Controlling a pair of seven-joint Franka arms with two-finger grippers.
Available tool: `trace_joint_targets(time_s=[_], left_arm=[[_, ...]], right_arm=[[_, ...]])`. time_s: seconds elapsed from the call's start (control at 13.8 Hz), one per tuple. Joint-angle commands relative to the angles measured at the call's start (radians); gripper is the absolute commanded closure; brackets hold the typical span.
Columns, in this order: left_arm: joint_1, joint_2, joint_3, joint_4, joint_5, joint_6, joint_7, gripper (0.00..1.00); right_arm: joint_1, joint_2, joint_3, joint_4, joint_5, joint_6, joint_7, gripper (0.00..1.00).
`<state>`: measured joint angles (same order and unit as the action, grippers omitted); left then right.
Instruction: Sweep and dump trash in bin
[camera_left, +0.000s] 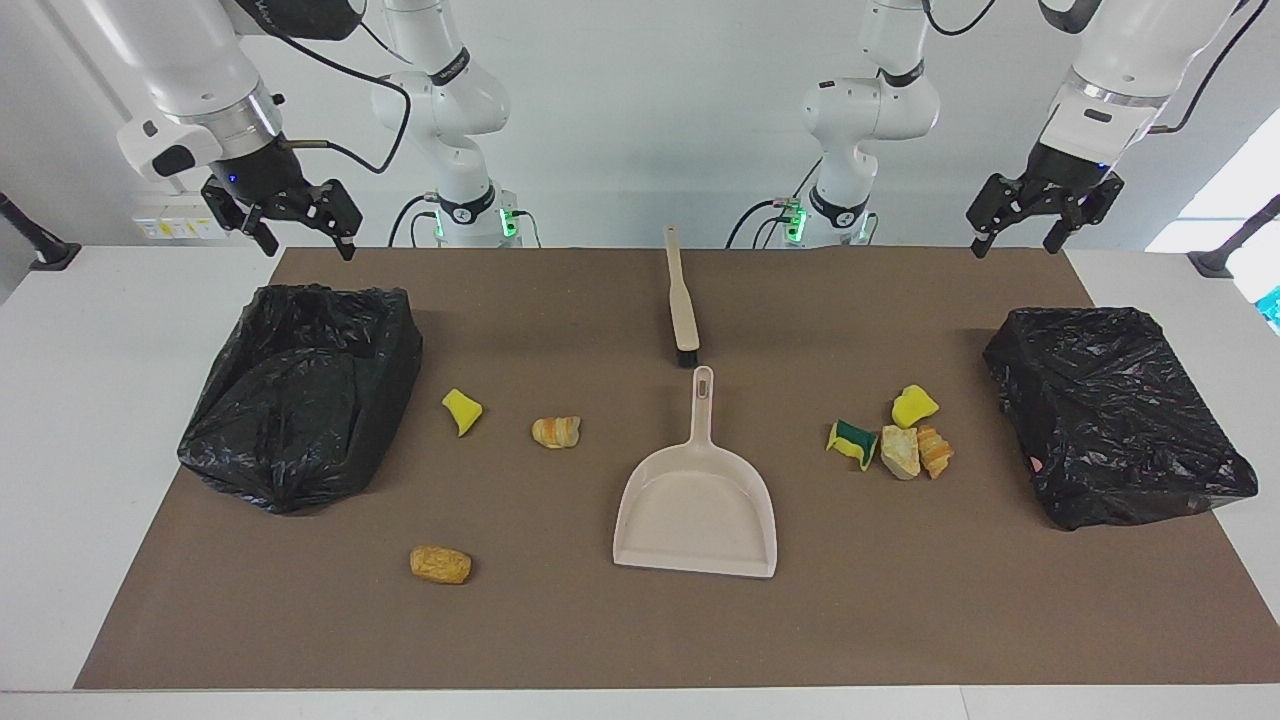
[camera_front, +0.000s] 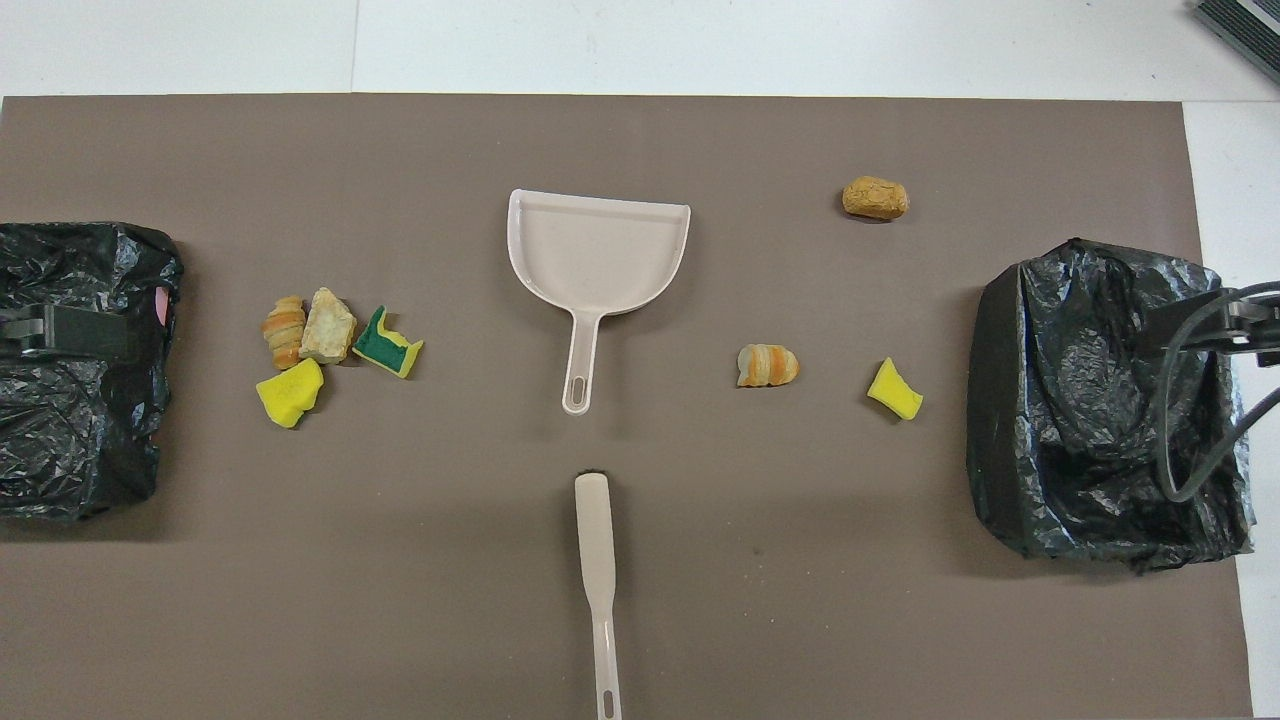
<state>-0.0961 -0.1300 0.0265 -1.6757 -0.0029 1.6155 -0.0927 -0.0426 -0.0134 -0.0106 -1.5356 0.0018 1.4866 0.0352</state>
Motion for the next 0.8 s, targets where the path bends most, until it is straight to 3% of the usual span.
trace_joint_targets(time_s=[0.0,0.72], left_arm=[[-0.007,-0.034,-0.005,-0.055,-0.012,0.017,-0.005,0.00],[-0.154,-0.122,-0.016,-0.277,-0.048,0.047,-0.087,0.00]], right_arm=[[-0.010,-0.003,0.006,-0.001,0.003,0.014,0.012,0.00],[-0.010,-0.005,0.006,-0.001,0.004,0.011,0.014,0.00]])
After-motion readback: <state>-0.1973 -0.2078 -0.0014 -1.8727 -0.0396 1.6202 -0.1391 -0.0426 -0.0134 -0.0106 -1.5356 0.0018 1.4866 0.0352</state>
